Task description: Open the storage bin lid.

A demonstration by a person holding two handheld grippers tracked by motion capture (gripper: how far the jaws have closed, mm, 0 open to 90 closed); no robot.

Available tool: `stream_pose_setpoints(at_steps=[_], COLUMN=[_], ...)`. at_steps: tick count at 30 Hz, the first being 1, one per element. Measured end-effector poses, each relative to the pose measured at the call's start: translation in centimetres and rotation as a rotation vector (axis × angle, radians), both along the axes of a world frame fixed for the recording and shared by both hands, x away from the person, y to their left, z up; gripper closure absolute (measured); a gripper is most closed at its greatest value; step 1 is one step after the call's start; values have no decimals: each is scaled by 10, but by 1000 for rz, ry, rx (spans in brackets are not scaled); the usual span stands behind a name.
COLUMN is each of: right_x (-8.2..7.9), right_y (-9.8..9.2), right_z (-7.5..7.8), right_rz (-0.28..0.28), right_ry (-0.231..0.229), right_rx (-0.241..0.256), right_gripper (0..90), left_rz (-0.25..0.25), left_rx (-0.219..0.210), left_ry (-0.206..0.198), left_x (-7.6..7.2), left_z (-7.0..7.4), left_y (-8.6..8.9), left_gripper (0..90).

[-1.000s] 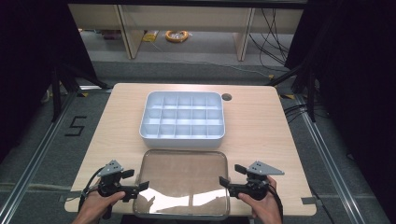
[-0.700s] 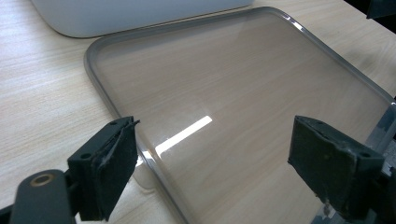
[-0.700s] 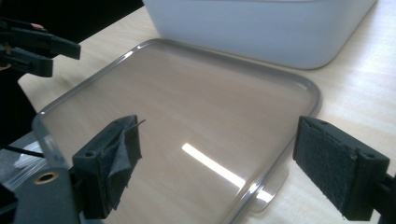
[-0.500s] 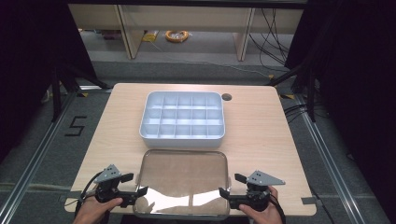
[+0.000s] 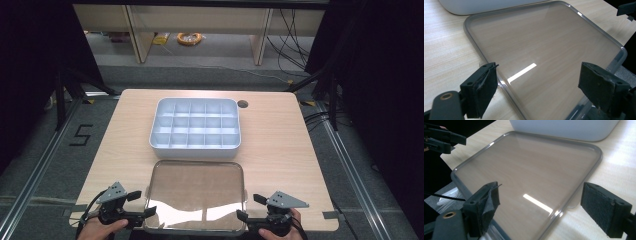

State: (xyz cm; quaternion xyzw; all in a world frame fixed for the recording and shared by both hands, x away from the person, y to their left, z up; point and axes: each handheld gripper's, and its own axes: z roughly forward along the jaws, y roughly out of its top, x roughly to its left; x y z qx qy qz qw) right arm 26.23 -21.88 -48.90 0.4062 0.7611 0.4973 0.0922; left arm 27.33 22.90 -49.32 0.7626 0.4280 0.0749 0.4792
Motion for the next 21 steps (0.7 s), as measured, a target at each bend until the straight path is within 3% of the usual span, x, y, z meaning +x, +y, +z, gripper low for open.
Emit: stream_pose_setpoints(at_steps=[2, 3, 7, 9, 10, 12, 14, 15, 21], right_x=[-5, -5, -8, -9, -12, -11, -12, -14, -9], right_y=[0, -1, -3, -6, -5, -8, -8, -6, -8], right_z=[-1, -2, -1, -2, -2, -3, -2, -2, -5], right_rz=[-11, -13, -30, -12, -27, -14, -17, -30, -19], right_ry=[50, 32, 41, 39, 65, 33, 45, 73, 38], right_rx=[21, 7, -13, -22, 6, -4, -12, 21, -9], right_gripper=[164, 164, 166, 166, 166, 166, 165, 166, 167], left_rz=[-7, -13, -12, -7, -6, -5, -4, -4, -3], left_rx=[7, 15, 22, 32, 31, 31, 23, 23, 20], left_ry=[-16, -9, -9, 3, 4, 7, 2, 2, 7], left_x=[-2, -4, -6, -7, -7, -7, -7, -7, -6], left_z=[-1, 0, -2, -2, -2, -2, -3, -3, -3], left_y=[-1, -1, -2, -2, -3, -3, -3, -3, -2], left_gripper=[148, 148, 148, 148, 148, 148, 148, 148, 148])
